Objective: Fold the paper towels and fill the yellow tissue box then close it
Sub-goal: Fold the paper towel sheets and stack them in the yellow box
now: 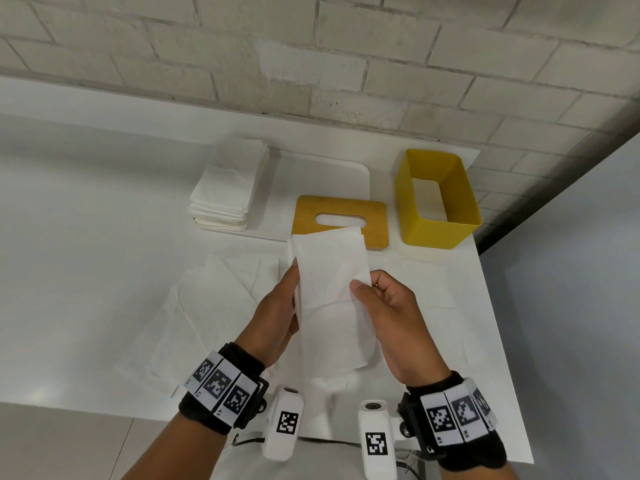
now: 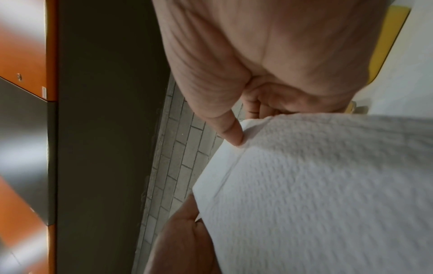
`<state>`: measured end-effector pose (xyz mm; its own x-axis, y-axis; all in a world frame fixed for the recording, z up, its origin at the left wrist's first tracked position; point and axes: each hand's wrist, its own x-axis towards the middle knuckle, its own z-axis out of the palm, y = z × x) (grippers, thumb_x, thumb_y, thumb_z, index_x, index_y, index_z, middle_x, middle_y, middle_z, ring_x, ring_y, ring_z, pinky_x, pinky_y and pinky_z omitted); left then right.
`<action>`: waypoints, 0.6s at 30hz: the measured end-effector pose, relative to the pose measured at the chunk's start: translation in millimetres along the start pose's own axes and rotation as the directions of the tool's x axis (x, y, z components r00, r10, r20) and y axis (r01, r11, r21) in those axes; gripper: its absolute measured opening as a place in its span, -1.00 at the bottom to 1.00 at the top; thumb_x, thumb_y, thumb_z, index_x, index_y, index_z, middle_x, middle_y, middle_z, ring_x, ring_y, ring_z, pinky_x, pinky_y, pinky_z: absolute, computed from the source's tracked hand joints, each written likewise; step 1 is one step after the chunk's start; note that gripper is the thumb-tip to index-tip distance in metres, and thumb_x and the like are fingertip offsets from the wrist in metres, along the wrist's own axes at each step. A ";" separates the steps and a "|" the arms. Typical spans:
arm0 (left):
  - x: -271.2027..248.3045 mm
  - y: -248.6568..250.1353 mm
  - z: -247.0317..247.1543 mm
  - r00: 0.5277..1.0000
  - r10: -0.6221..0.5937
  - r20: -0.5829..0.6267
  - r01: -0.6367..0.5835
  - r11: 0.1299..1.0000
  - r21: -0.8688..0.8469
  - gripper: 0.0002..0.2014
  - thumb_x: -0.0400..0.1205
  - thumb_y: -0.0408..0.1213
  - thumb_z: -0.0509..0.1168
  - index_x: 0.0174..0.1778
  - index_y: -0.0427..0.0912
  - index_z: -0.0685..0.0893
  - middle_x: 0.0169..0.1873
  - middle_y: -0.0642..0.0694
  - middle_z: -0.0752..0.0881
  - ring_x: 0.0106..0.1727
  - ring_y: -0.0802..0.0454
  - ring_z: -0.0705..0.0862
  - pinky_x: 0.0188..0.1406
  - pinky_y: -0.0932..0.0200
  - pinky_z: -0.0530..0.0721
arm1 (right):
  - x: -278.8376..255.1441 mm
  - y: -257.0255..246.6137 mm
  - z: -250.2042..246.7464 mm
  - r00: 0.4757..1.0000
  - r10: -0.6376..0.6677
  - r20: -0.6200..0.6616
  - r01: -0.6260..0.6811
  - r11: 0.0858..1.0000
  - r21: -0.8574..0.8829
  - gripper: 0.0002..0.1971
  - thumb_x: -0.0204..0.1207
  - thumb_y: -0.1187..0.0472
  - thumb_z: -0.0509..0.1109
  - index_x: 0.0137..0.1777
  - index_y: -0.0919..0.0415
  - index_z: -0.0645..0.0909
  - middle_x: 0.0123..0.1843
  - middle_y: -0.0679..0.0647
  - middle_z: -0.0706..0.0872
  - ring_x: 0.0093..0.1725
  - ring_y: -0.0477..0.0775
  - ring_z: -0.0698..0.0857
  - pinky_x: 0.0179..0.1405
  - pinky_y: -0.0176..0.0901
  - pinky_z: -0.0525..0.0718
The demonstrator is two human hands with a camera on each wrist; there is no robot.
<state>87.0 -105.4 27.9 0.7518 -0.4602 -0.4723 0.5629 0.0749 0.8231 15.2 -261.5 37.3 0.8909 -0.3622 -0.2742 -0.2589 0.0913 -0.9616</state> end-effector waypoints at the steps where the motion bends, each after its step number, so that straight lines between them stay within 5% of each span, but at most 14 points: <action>1: 0.6 -0.6 -0.1 1.000 -0.002 -0.001 0.002 1.000 0.003 -0.53 0.79 0.17 0.06 0.48 0.06 0.65 0.22 0.00 0.84 0.21 0.08 0.82 0.05 0.16 0.70 | 0.1 0.4 0.1 1.000 0.002 0.002 -0.002 1.000 -0.004 -0.60 0.47 -0.12 0.44 0.00 0.26 0.68 -0.09 0.47 0.65 -0.13 0.13 0.55 -0.09 0.08 0.51; 3: 1.1 -0.4 -0.2 1.000 -0.006 -0.008 0.006 1.000 0.011 -0.54 0.81 0.12 0.06 0.47 0.01 0.66 0.19 0.00 0.85 0.17 0.09 0.83 0.01 0.19 0.72 | 0.9 1.6 0.1 1.000 0.008 0.007 -0.008 1.000 -0.007 -0.57 0.46 -0.12 0.44 0.00 0.28 0.67 -0.15 0.31 0.64 -0.13 0.13 0.53 -0.09 0.07 0.50; 7: 0.2 2.2 -0.9 0.996 -0.054 -0.074 0.054 0.999 0.004 -0.62 0.81 0.11 0.10 0.37 0.06 0.70 0.20 0.04 0.85 0.29 0.01 0.79 0.44 -0.06 0.65 | 6.2 6.6 -8.8 0.999 0.021 -0.027 -0.021 1.000 -0.009 -0.57 0.44 -0.11 0.46 0.02 0.29 0.67 -0.06 0.51 0.64 -0.12 0.11 0.56 -0.08 0.07 0.51; 9: -0.6 5.4 -5.2 0.986 -0.077 -0.145 0.077 0.997 -0.003 -0.62 0.79 0.15 0.14 0.33 0.07 0.71 0.20 0.03 0.85 0.31 -0.02 0.77 0.51 -0.16 0.60 | 14.3 15.0 -21.6 0.994 0.034 -0.099 -0.039 0.998 -0.048 -0.63 0.51 -0.02 0.46 -0.07 0.35 0.59 -0.23 0.36 0.54 -0.19 0.08 0.49 -0.15 0.01 0.45; 12: -1.0 10.4 -12.4 0.972 -0.068 -0.224 0.078 0.996 0.037 -0.55 0.79 0.16 0.12 0.39 -0.02 0.69 0.23 -0.05 0.82 0.30 -0.07 0.75 0.50 -0.17 0.60 | 31.7 38.2 -45.1 0.968 0.094 -0.231 -0.139 0.972 -0.187 -0.65 0.60 0.10 0.43 -0.22 0.36 0.43 -0.31 0.10 0.43 -0.26 0.06 0.40 -0.23 -0.07 0.37; 15: -2.3 15.5 -17.5 0.967 -0.041 -0.253 0.059 0.996 0.066 -0.57 0.81 0.13 0.10 0.42 -0.02 0.66 0.25 -0.06 0.79 0.32 -0.10 0.72 0.44 -0.09 0.61 | 43.6 61.2 -59.9 0.945 0.170 -0.280 -0.240 0.940 -0.241 -0.65 0.61 0.11 0.43 -0.15 0.43 0.50 -0.29 0.08 0.51 -0.24 0.07 0.46 -0.20 -0.08 0.42; 18: -2.5 17.9 -18.9 0.967 -0.042 -0.250 0.062 0.995 0.072 -0.52 0.81 0.14 0.09 0.48 -0.05 0.64 0.28 -0.10 0.78 0.34 -0.14 0.70 0.34 -0.06 0.63 | 45.5 68.0 -58.7 0.943 0.208 -0.261 -0.273 0.931 -0.244 -0.72 0.61 0.14 0.44 -0.23 0.28 0.49 -0.29 0.10 0.41 -0.25 0.08 0.37 -0.21 -0.09 0.32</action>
<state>101.7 -86.2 37.9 0.7895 -0.2266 -0.5704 0.5822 -0.0177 0.8129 16.2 -326.3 -39.8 0.6884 -0.5645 -0.4555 -0.5753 -0.0424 -0.8169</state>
